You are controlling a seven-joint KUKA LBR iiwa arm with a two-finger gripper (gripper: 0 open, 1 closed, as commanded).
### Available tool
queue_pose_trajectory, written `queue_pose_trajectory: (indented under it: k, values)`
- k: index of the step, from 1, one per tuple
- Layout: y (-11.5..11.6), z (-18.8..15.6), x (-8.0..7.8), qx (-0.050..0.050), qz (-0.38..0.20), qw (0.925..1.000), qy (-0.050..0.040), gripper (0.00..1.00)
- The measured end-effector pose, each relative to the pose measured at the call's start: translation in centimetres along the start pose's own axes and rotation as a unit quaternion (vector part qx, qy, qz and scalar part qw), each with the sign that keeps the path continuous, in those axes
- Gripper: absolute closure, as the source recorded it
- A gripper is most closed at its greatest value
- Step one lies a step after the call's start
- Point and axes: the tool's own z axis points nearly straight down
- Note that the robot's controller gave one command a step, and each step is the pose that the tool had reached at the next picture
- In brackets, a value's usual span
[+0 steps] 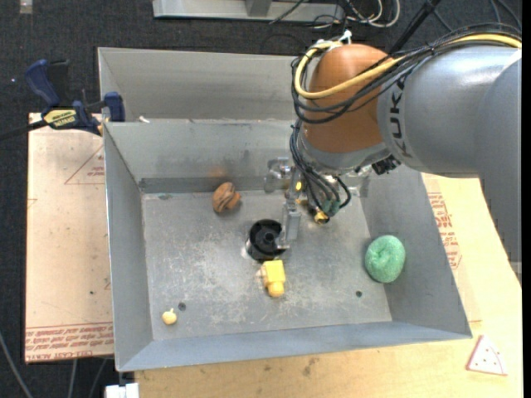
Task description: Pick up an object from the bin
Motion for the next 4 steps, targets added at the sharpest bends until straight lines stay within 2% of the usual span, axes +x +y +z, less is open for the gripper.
queue_pose_trajectory:
  k: [1,2,3,4]
  values:
    - [0.0,0.4,0.6,0.0,-0.02,0.9998,0.0027,0.0]
    - [-0.8,6.3,1.0,0.0,-0.147,0.9891,0.0009,0.0]
    - [-0.9,8.6,0.8,0.0,-0.197,0.9805,0.0003,1.0]
    - [-0.9,8.6,0.8,0.0,-0.197,0.9805,0.0004,1.0]
